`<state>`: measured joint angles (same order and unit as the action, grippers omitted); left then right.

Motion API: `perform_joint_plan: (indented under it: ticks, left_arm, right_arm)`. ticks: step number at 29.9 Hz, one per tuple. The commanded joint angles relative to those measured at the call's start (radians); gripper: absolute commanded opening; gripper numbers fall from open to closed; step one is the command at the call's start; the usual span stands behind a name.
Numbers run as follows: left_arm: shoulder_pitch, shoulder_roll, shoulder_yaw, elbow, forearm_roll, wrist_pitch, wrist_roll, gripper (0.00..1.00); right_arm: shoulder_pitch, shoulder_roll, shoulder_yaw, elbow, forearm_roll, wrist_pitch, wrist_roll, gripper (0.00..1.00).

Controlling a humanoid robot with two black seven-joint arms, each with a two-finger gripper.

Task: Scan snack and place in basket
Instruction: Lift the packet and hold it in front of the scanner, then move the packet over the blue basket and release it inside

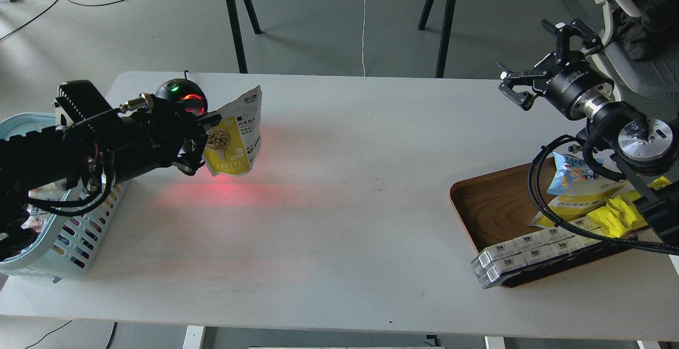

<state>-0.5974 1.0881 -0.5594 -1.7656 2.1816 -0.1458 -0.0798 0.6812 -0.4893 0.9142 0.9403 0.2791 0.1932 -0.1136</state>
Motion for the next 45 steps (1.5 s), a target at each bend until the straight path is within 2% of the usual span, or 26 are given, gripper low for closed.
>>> perform_joint_plan:
  ticks: [1,7,12,19,26,31,36,45]
  left_arm:
    - [-0.025,-0.004,0.001,0.0,0.0,-0.031,0.002,0.0]
    - [-0.062,-0.01,0.001,0.0,0.0,-0.055,0.003,0.0]
    - [-0.081,-0.065,-0.001,0.0,0.0,-0.09,0.003,0.0]
    - [-0.082,-0.105,-0.01,0.0,0.0,-0.09,0.014,0.0]
    - [-0.067,-0.135,-0.01,0.0,0.0,0.001,0.035,0.0]
    - [-0.047,-0.126,-0.011,0.0,0.0,0.021,0.04,0.0]
    - [-0.047,-0.053,-0.02,0.0,0.0,0.057,0.038,0.0]
    - [-0.051,0.183,-0.108,0.0,0.0,0.101,-0.02,0.0]
  right_arm:
    - [0.0,0.0,0.0,0.0,-0.001,0.0,0.0,0.97]
    - [0.001,0.002,-0.018,0.0,0.0,0.0,0.002,0.97]
    - [0.003,0.002,-0.021,0.0,0.0,0.0,0.0,0.97]
    - [0.003,0.0,-0.023,0.0,0.0,-0.001,0.0,0.97]
    - [0.004,0.0,-0.023,0.0,0.0,-0.001,0.002,0.97]
    - [0.003,0.0,-0.023,0.002,0.0,-0.001,0.0,0.97]
    - [0.004,0.0,-0.024,0.003,0.0,-0.001,0.0,0.97]
    - [0.011,0.002,-0.026,0.003,0.0,-0.006,0.0,0.97]
